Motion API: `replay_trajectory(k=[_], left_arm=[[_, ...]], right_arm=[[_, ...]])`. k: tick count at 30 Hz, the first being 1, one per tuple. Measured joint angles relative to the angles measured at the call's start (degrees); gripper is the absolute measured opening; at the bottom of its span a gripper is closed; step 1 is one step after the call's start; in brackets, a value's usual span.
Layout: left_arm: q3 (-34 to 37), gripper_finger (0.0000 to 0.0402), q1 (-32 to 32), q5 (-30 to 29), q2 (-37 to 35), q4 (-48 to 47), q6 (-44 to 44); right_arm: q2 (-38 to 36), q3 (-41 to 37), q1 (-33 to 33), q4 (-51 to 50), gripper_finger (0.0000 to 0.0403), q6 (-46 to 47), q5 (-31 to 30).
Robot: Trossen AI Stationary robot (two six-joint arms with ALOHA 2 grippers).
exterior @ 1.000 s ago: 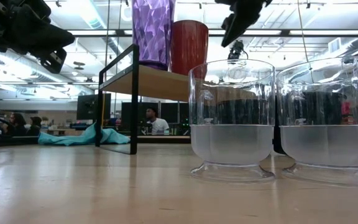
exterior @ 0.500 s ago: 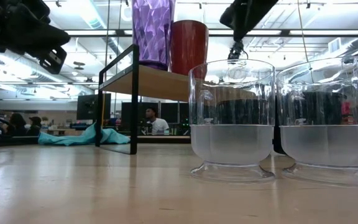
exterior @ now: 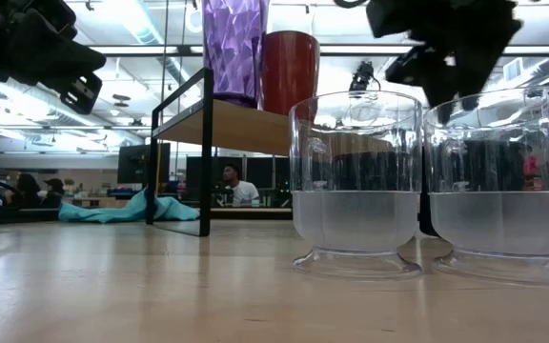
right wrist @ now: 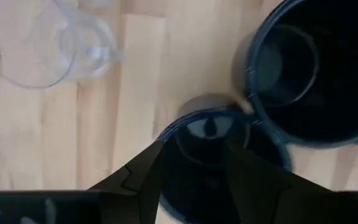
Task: Stack small to large cups/mugs on shelf
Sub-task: Put the right dark blue mug on the shelf
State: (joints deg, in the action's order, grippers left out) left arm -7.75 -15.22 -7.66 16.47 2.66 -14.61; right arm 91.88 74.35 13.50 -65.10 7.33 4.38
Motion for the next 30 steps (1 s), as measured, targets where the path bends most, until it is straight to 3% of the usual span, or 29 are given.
replay_trajectory(k=[5,9,17,30], left_arm=[[0.00,0.0024,0.00,0.00,0.00,0.06,-0.08],[0.00,0.0019,0.00,-0.01,0.00,0.07,-0.17],[0.00,0.0015,0.00,-0.02,0.00,0.07,-0.20],[0.00,0.0014,0.00,-0.09,0.00,0.09,-0.22]], right_arm=[[-0.01,0.00,4.70,-0.19,0.0172,0.59,-0.59],[-0.07,-0.95,8.43,-0.69,0.0172,2.70,-5.31],[-0.68,-4.36,12.17,-3.54,0.0174,8.56,-6.49],[-3.59,-12.53,13.73,1.30,0.0249,-4.37,-12.01]])
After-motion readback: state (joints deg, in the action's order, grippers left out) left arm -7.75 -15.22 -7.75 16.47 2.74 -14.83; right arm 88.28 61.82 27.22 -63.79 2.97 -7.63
